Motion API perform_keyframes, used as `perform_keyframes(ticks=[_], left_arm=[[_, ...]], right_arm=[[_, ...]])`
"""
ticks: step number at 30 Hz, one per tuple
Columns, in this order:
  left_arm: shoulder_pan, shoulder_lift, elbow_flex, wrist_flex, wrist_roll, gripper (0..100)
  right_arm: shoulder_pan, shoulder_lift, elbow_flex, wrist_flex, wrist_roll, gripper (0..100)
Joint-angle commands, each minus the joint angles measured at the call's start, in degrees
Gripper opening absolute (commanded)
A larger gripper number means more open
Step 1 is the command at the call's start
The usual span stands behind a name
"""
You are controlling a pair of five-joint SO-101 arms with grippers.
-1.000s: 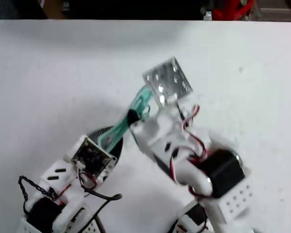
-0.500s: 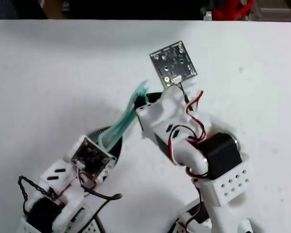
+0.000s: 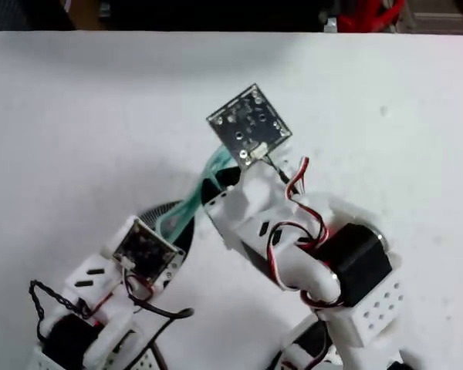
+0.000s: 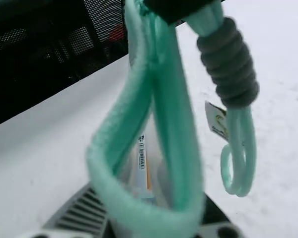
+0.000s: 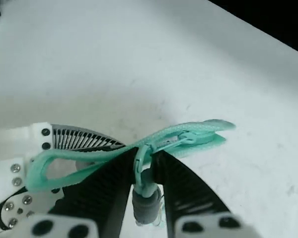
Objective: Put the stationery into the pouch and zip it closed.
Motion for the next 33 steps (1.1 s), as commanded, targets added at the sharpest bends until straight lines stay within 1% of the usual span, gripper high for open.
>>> perform_keyframes(ticks=[1,3,7,11,16,23,27,30,33], left_arm=[[0.48,-0.31,-0.70,-1.14,0.35,2],[0.48,-0.31,-0.79,-1.05,0.35,2],[0.48,-0.31,-0.79,-1.05,0.35,2],[0.48,-0.31,-0.97,-1.05,0.35,2],[0.48,-0.31,-1.05,-1.05,0.35,2],[0.22,-0.31,-1.05,-1.05,0.35,2],[-3.12,-0.31,-1.14,-1.32,0.35,2],[-3.47,-0.31,-1.14,-2.11,0.35,2],[-3.21,-0.31,-1.14,-1.93,0.35,2]], right_arm=[[-6.73,0.22,-1.41,1.54,1.49,1.7],[-9.10,0.22,-1.32,1.98,1.58,1.7],[-12.62,0.66,-1.32,3.30,4.48,1.7],[-17.10,5.23,-1.41,8.40,5.10,1.7],[-22.11,9.63,-1.67,9.10,6.77,1.7],[-34.15,9.54,-1.41,9.19,7.30,1.7],[-40.04,9.54,-1.41,9.27,9.14,1.7],[-41.71,9.54,-1.41,9.27,9.58,1.7],[-41.63,9.54,-1.32,9.27,9.58,1.7]])
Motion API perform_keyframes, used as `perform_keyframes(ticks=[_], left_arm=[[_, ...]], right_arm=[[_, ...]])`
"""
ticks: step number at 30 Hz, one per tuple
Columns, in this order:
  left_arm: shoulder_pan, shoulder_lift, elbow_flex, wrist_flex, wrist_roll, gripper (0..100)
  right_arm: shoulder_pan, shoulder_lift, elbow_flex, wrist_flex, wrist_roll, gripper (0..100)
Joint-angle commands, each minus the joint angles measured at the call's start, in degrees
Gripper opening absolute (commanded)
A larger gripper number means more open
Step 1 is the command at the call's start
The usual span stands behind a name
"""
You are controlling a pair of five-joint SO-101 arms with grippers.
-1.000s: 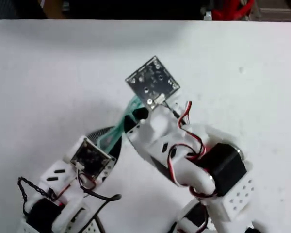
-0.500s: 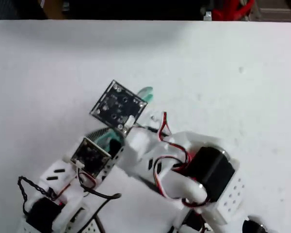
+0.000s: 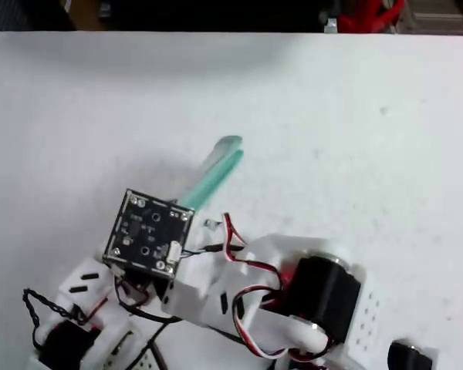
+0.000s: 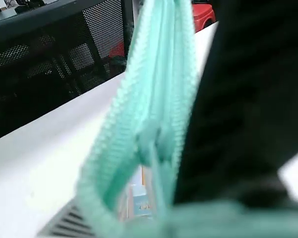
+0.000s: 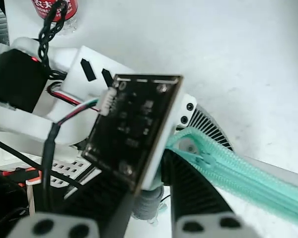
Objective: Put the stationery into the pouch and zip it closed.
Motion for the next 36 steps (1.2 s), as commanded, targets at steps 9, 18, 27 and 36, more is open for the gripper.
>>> perform_keyframes(ticks=[9,18,27,36], left_arm=[[-1.63,0.40,-1.23,-2.11,0.97,2],[-1.19,0.40,-1.23,-2.11,0.97,2],[-1.19,0.40,-1.14,-2.11,0.70,2],[-1.19,0.40,-1.23,-2.11,0.62,2]], right_arm=[[8.48,-1.54,3.69,1.10,7.21,38.9],[16.75,-17.63,5.01,0.04,30.86,32.8],[28.00,-4.88,4.84,-8.48,40.97,35.0],[27.91,4.88,4.75,-10.51,44.75,15.6]])
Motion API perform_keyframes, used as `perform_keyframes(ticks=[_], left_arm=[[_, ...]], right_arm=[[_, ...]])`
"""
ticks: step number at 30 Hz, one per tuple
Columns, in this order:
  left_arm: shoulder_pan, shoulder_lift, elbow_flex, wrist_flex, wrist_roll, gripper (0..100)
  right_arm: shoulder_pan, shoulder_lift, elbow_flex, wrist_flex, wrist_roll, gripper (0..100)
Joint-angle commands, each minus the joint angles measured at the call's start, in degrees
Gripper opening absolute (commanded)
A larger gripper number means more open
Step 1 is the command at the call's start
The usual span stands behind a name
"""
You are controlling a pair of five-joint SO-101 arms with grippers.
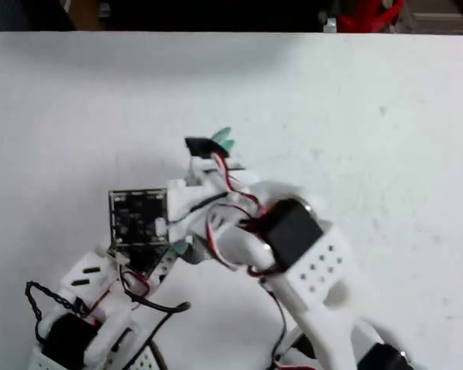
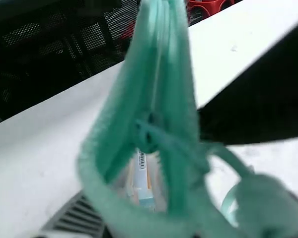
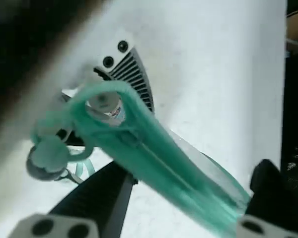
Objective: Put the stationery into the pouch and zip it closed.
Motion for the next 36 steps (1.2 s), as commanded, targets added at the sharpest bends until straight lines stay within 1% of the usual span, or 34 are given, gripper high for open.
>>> perform_keyframes(ticks=[1,2,4,6,7,8,13,15,17,19,23,25,27,31,33,36], left_arm=[[0.13,-0.57,-1.32,-1.93,0.26,3],[-0.04,-0.57,-1.49,-1.93,0.44,6],[-0.31,-0.57,-2.20,-1.41,1.14,15],[-1.10,-0.57,-2.99,0.79,5.01,24],[-1.89,-0.57,-3.78,1.85,6.86,26],[-2.86,-0.57,-4.66,2.64,8.18,26],[-8.22,-0.57,-10.46,7.65,7.56,27],[-9.54,-0.57,-13.10,10.37,7.12,27],[-10.77,-0.57,-15.74,12.92,3.78,27],[-12.44,-0.57,-18.29,14.77,0.97,26],[-14.64,-0.57,-23.03,15.03,0.35,26],[-14.55,-0.48,-24.70,13.63,0.62,26],[-14.46,-0.31,-24.00,10.46,3.34,26],[-11.82,-0.31,-14.42,-0.26,8.62,26],[-11.82,-0.31,-9.67,-5.01,9.32,25],[-11.74,-0.31,-3.69,-11.43,9.23,20]], right_arm=[[0.22,-0.13,-0.79,-0.84,0.97,6.0],[0.31,-0.92,-0.44,-1.36,0.53,0.0],[0.84,-2.24,-0.26,-1.19,-0.09,5.3],[2.42,-3.30,-0.62,-1.71,-3.60,1.0],[3.30,-3.82,-0.62,-2.59,-5.45,2.2],[4.62,-4.26,-0.44,-3.56,-7.47,1.9],[11.21,-3.74,-0.09,-7.96,-22.95,1.9],[12.70,-3.91,0.00,-9.19,-27.34,1.9],[13.76,-3.65,0.00,-9.63,-29.19,1.9],[13.85,-3.21,0.35,-9.54,-29.01,1.9],[13.67,-2.24,0.62,-9.45,-29.27,1.9],[13.41,-2.24,0.62,-9.36,-29.19,1.9],[12.18,-2.33,0.62,-9.01,-29.01,1.9],[9.45,-2.33,0.62,-7.78,-28.92,1.9],[8.22,-2.33,0.62,-7.16,-28.92,1.9],[6.99,-2.33,0.62,-6.73,-28.92,1.9]])
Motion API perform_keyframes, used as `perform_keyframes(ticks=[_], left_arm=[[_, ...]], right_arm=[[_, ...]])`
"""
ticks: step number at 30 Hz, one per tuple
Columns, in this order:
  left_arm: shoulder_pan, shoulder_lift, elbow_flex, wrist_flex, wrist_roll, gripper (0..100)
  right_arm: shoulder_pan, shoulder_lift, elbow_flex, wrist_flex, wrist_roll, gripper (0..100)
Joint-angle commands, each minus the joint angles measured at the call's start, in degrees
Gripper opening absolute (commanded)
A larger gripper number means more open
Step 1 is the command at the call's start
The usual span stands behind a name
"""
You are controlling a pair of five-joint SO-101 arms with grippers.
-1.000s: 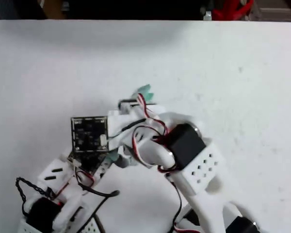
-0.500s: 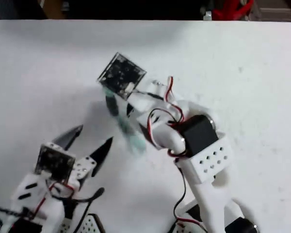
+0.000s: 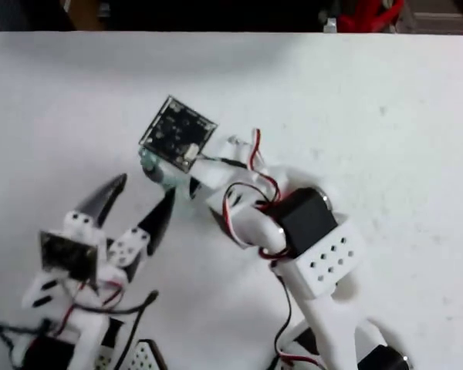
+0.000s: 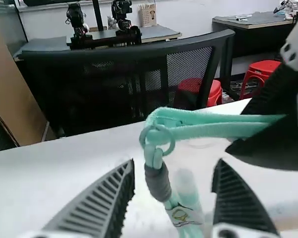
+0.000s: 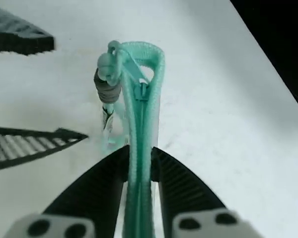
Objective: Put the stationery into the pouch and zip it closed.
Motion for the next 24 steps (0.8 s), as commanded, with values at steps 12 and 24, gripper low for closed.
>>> perform_keyframes(ticks=[12,24], left_arm=[[0.48,0.40,11.60,-14.68,-5.80,2],[-7.60,0.40,11.69,-15.12,-5.54,2]], right_arm=[[-1.01,-0.31,-0.62,0.48,-0.18,1.9],[-0.66,-0.31,-0.62,0.04,-0.18,1.9]])
